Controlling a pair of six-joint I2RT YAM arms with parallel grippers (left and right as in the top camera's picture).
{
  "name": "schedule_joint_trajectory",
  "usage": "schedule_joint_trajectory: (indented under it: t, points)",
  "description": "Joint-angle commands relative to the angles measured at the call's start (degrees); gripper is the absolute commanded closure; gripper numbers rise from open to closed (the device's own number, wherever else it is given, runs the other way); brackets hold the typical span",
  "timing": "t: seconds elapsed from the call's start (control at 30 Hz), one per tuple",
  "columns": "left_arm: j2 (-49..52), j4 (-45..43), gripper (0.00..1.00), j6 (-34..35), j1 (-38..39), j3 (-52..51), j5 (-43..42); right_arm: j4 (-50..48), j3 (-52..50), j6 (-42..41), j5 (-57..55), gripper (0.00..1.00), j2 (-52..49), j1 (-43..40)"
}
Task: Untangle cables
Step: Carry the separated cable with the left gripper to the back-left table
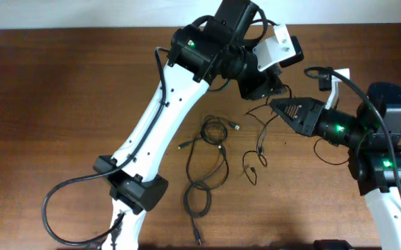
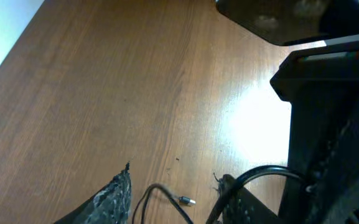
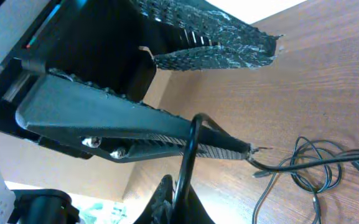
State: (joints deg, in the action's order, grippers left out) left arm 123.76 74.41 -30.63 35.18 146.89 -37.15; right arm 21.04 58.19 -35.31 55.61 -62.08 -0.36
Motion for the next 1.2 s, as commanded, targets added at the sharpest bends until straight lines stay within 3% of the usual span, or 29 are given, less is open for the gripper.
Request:
schedule_joint_trajectory:
  t: [0.0,0.07,0.13,0.17,0.2,0.23,0.27,0.4,0.57,0.6,0.67,0.7,0.73,0.8,0.9,1.0,1.07,1.17]
  points:
    - [0.4,-0.2,0.45,-0.3,0.0,0.2,-1.1,-0.2,0.8,1.0,1.2,0.96,-0.2,0.4]
    - [0.4,-0.2,0.39,-0.3,0.0,0.2,-1.1,-0.2,0.7,1.0,1.2,0.96,-0.2,0.4]
    - [0.4,-0.2,0.41,-0.3,0.0,0.2,-1.2,-0.2,0.8,1.0,1.2,0.96,-0.2,0.4]
    - [0.4,-0.2,0.52,-0.3,0.1,0.2,-2.0,-0.2,0.7,1.0,1.2,0.96,-0.2,0.4]
    - [0.4,-0.2,0.71,-0.3,0.1,0.2,-3.7,-0.2,0.8,1.0,1.2,0.96,-0.2,0.4]
    - [0.4,-0.5,0.96,-0.3,0.1,0.2,-4.2,-0.2,0.7,1.0,1.2,0.96,-0.2,0.4]
    - [0.4,-0.5,1.00,-0.3,0.1,0.2,-4.2,-0.2,0.8,1.0,1.2,0.96,-0.2,0.4]
    - [0.4,-0.4,1.00,-0.2,-0.1,0.2,-4.0,0.5,0.7,1.0,-0.2,0.96,-0.2,0.4]
    - [0.3,-3.0,1.00,10.7,-3.1,1.7,-4.0,5.2,0.7,1.0,-5.3,0.94,-0.2,0.3]
    - [0.3,-3.1,1.00,11.7,-3.5,1.9,-4.0,5.2,0.7,1.0,-5.4,0.77,-0.2,0.3]
    - [0.3,-3.4,1.00,14.5,-4.3,2.4,-4.0,5.5,0.7,1.0,-8.0,0.71,-0.2,0.3]
    - [0.3,-3.5,1.00,15.3,-4.5,2.5,-4.0,6.3,0.7,1.0,-9.7,0.59,-0.2,0.3]
    - [0.3,-3.9,1.00,18.0,-5.0,3.0,-4.0,7.6,0.7,1.0,-11.8,0.38,-0.2,0.3]
    - [0.2,-4.8,1.00,22.4,-5.8,3.6,-4.0,11.5,0.7,1.0,-17.8,0.26,-0.2,0.3]
    - [0.2,-5.4,1.00,24.0,-6.1,4.5,-5.4,15.1,0.7,1.0,-22.0,0.23,-0.2,0.3]
    - [0.2,-9.2,1.00,24.4,-6.1,4.6,-14.2,16.7,0.7,1.0,-22.1,0.22,-0.2,0.3]
    - [0.2,-13.1,1.00,28.3,-6.1,4.6,-14.1,18.8,0.7,1.0,-22.0,0.22,-0.2,0.3]
    - [0.2,-18.6,1.00,28.8,-6.9,4.5,-14.1,21.8,0.7,1.0,-22.0,0.22,-0.2,0.3]
